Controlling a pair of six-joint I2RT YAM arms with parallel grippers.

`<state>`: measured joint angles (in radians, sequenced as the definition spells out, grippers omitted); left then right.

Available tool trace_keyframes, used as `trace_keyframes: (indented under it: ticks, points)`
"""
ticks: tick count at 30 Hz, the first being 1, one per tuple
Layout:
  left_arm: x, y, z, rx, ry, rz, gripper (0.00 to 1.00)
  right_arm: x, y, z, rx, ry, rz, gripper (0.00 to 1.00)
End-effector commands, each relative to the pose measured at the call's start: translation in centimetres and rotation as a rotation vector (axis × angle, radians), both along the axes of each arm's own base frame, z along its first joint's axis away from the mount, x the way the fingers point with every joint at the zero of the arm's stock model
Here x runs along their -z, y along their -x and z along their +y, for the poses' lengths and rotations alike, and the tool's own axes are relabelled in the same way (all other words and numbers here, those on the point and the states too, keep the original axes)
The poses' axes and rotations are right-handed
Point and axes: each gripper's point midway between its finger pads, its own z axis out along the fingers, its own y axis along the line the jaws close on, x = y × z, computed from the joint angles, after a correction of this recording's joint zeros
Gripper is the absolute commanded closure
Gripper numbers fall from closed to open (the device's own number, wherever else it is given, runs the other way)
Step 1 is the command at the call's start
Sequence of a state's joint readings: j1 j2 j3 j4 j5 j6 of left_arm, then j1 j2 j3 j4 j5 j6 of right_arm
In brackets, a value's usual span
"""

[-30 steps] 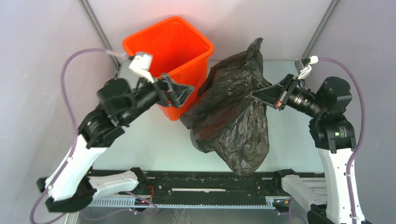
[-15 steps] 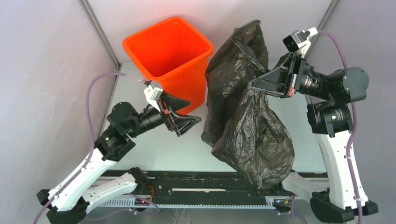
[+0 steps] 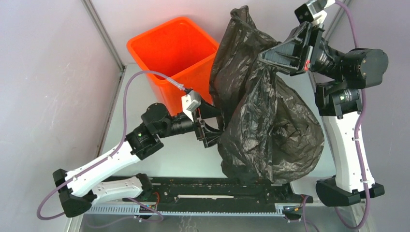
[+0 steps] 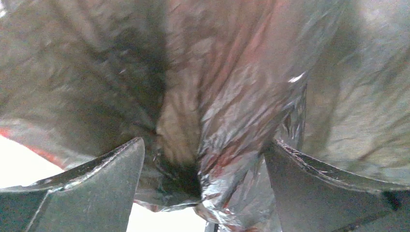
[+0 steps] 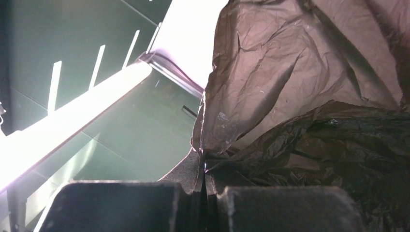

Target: Put the trash bags into the trash bin

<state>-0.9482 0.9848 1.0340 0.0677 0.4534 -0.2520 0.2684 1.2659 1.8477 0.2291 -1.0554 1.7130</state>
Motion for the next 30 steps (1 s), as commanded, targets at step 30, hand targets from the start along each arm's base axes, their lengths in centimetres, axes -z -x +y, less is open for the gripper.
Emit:
trace_keyframes:
  ticks: [30]
  points:
    - [2.6, -1.2, 3.7, -0.341, 0.089, 0.103, 0.02, -2.1, -8.1, -3.8, 0.282, -0.38, 0.528, 1.0]
